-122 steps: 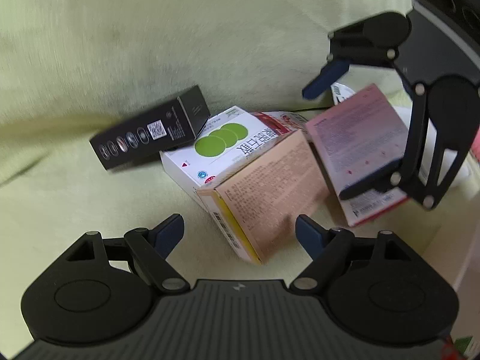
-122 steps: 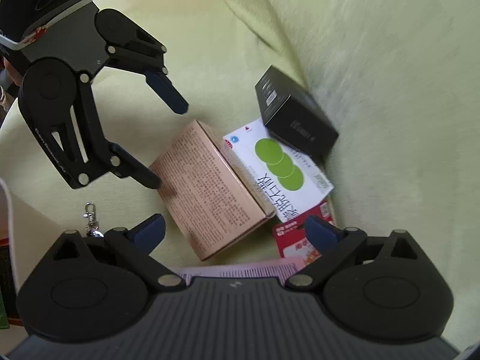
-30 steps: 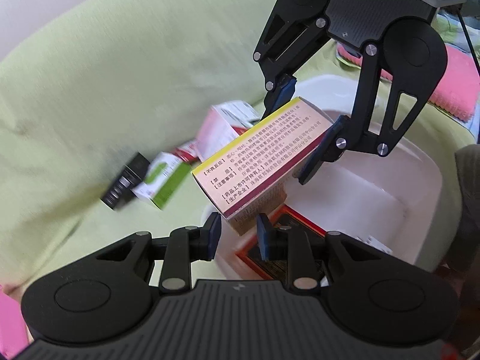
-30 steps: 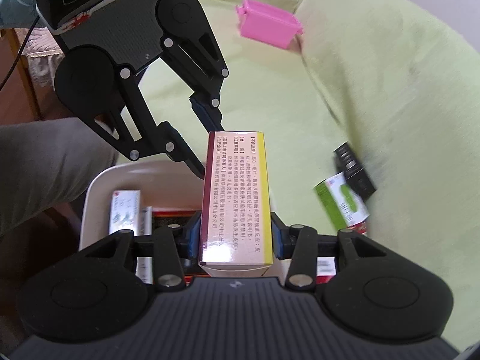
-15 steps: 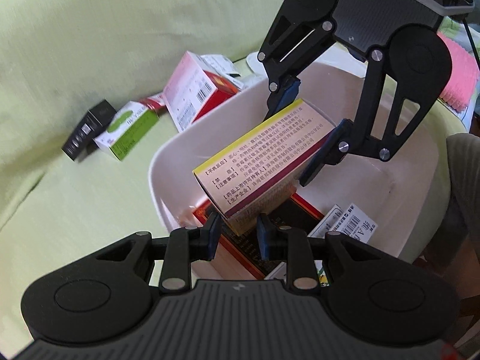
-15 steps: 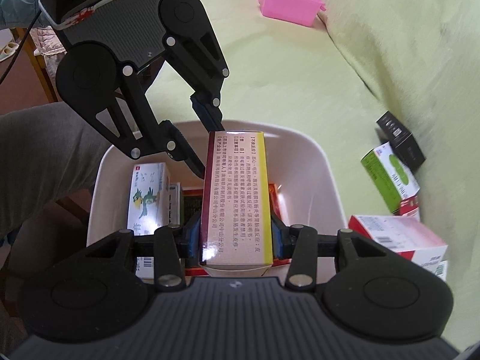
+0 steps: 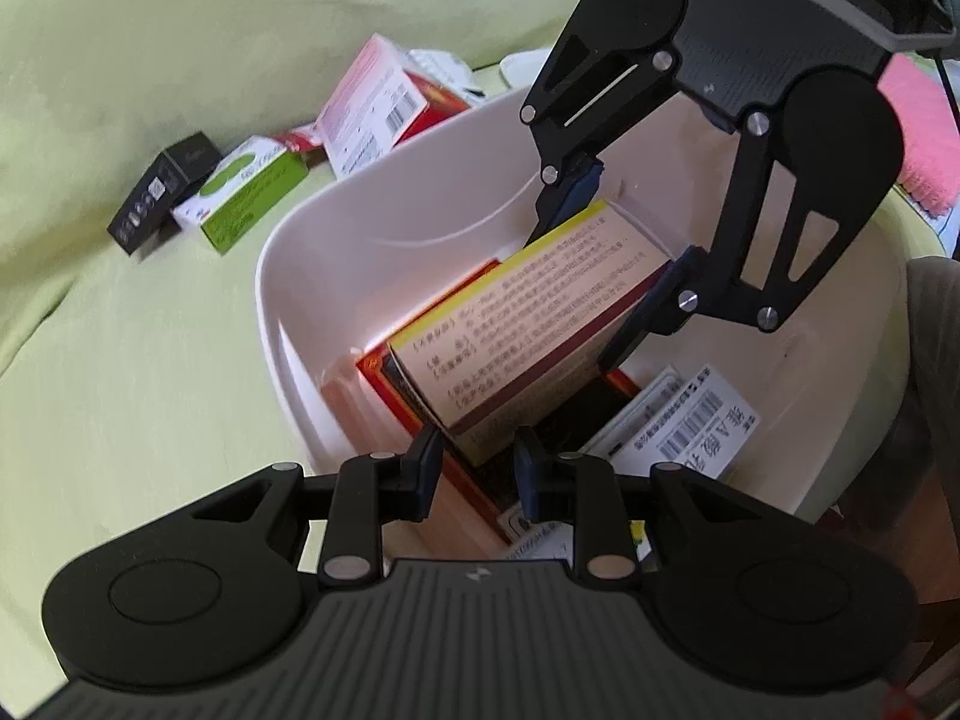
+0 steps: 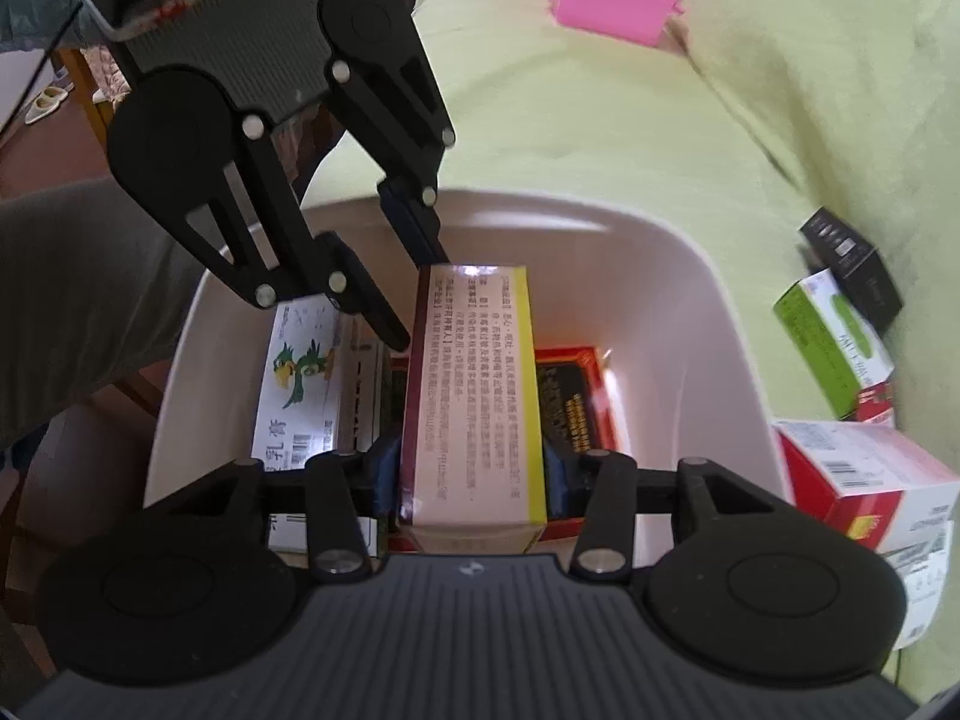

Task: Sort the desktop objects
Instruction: 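Lift the tan box and lower it into the white bin, then open the right gripper to release the tan box in the bin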

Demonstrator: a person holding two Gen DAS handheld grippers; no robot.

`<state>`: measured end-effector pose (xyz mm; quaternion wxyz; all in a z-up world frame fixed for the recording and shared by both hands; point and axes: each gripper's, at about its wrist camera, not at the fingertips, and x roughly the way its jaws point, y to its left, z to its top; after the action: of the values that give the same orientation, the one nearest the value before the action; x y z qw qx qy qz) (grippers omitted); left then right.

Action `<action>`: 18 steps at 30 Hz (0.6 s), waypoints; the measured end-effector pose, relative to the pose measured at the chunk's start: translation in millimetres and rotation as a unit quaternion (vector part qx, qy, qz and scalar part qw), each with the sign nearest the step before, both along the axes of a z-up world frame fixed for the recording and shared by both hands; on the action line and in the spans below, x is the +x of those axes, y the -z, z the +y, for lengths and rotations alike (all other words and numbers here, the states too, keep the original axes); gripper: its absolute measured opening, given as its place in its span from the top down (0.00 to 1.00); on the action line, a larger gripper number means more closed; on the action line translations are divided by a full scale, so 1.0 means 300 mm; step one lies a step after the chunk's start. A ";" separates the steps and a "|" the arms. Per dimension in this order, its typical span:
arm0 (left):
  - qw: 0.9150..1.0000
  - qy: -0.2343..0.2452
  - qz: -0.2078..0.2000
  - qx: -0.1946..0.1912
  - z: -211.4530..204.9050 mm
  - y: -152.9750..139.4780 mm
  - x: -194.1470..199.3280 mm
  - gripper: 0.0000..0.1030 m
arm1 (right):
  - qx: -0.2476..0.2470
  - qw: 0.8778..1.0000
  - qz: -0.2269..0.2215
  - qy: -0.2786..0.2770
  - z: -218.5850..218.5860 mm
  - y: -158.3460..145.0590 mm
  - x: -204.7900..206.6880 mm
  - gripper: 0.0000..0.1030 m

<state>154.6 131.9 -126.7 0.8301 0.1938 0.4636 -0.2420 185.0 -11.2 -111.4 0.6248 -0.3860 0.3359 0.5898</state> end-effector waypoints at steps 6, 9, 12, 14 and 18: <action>1.000 -0.011 -0.001 0.006 0.000 -0.003 -0.024 0.69 | -0.005 1.000 0.002 0.014 -0.013 0.019 -0.009 0.52; 1.000 -0.018 -0.006 -0.004 0.009 -0.020 -0.034 0.69 | -0.003 1.000 -0.001 0.022 -0.032 0.014 -0.007 0.51; 1.000 -0.024 -0.012 -0.009 0.014 -0.037 -0.045 0.69 | 0.002 1.000 -0.003 0.016 -0.042 0.013 -0.011 0.52; 0.999 -0.026 -0.014 -0.012 0.017 -0.045 -0.051 0.69 | 0.003 1.000 -0.005 0.003 -0.041 0.018 -0.018 0.57; 0.999 -0.028 -0.015 -0.013 0.022 -0.052 -0.066 0.68 | 0.008 1.000 -0.006 -0.024 -0.030 0.029 -0.034 0.59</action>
<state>134.9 138.4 -111.2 0.8457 0.1735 0.4531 -0.2222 174.9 -20.1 -120.1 0.6151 -0.3927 0.3184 0.6050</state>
